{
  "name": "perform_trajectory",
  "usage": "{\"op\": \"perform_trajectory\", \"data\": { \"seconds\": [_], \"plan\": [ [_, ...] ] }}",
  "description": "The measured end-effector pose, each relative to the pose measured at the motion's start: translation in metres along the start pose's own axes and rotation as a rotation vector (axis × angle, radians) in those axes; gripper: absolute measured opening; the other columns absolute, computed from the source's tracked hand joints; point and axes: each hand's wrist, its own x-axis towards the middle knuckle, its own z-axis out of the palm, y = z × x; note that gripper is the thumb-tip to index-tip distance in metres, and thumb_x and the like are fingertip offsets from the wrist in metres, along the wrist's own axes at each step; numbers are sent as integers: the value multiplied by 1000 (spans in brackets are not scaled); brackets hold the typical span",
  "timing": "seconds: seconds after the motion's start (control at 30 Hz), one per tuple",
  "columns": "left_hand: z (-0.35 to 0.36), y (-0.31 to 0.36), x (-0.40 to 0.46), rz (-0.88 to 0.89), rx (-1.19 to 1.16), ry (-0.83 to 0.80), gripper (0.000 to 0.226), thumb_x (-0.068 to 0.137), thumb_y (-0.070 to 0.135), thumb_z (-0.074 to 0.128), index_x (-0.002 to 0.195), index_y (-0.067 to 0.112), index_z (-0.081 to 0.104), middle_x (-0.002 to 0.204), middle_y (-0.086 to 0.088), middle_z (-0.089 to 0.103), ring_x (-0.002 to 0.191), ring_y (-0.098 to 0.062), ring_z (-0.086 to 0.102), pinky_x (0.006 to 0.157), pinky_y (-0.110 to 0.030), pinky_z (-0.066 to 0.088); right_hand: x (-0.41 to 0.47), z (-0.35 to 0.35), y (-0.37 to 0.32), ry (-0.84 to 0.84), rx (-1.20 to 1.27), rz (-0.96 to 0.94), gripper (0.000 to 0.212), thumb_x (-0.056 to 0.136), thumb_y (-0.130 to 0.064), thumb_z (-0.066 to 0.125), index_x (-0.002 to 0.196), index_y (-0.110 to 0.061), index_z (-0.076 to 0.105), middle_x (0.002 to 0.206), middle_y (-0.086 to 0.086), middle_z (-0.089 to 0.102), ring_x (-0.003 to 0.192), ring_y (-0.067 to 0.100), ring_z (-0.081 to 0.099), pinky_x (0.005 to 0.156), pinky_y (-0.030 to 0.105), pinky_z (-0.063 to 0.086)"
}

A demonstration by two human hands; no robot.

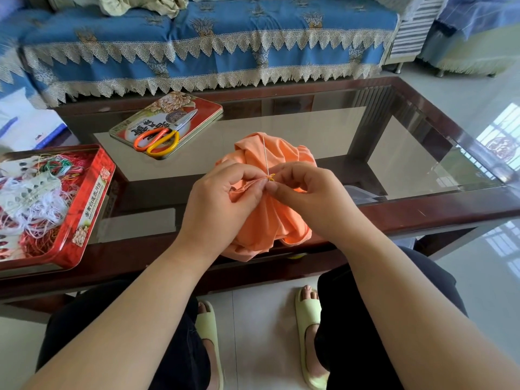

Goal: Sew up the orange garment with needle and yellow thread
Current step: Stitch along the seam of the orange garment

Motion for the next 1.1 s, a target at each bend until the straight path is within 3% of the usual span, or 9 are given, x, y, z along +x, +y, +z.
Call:
{"op": "perform_trajectory", "data": {
  "seconds": [0.13,0.2,0.27,0.37,0.5,0.63,0.7,0.83,1.1],
  "plan": [
    [-1,1,0,-30,-36,-11,8,91,23,65,98,23,68,92,26,56,90,8,57,76,-4,41,1,-9,0,-25,16,-15,28,81,-38,68,91,-13,71,88,2,71,84,16,64,78,32,55],
    [-2,2,1,-55,-53,-19,10,90,31,63,98,26,66,93,28,56,91,9,57,78,-4,41,4,-10,0,81,53,10,36,82,-45,63,90,-10,70,81,9,69,76,22,64,69,38,55],
    [-3,2,1,-63,-54,-37,16,89,37,60,99,26,66,94,28,55,93,8,57,80,-4,41,8,-10,3,181,32,45,34,91,-43,56,89,-12,70,75,1,65,66,3,59,61,21,49],
    [-3,1,0,-70,-44,-86,18,90,36,59,100,24,67,95,26,56,94,3,57,79,-4,41,11,-7,4,51,-45,58,31,96,-43,50,90,-22,72,90,-10,67,80,-11,57,68,5,44],
    [-1,2,1,-143,-35,-185,20,89,42,58,102,30,67,99,21,61,99,3,56,77,0,39,10,-2,5,13,11,-16,20,96,-30,55,92,-20,73,99,-7,67,95,-2,58,79,4,43],
    [-3,4,1,-213,-99,-222,14,87,41,61,99,37,66,95,28,61,96,17,53,76,1,38,10,-2,1,101,78,-43,25,99,-27,51,86,-20,71,78,-2,68,70,10,60,65,22,48],
    [-3,4,2,-246,-117,-253,21,83,48,60,100,37,69,98,26,65,100,10,56,79,-3,39,11,-6,0,152,200,5,31,101,-25,46,83,-11,67,68,-2,64,56,10,54,56,27,46],
    [-3,2,1,-292,-127,-290,26,81,50,58,101,37,69,101,27,65,104,6,56,79,-2,38,13,-16,-5,148,681,140,36,105,-25,32,77,-8,47,80,10,67,49,19,53,45,26,41],
    [-2,1,3,-385,-124,-337,11,87,43,63,97,44,68,97,36,60,100,9,53,84,-16,43,14,-28,-1,34,1184,116,39,105,-27,25,69,-14,33,78,10,66,63,19,66,56,24,52]
  ]
}}
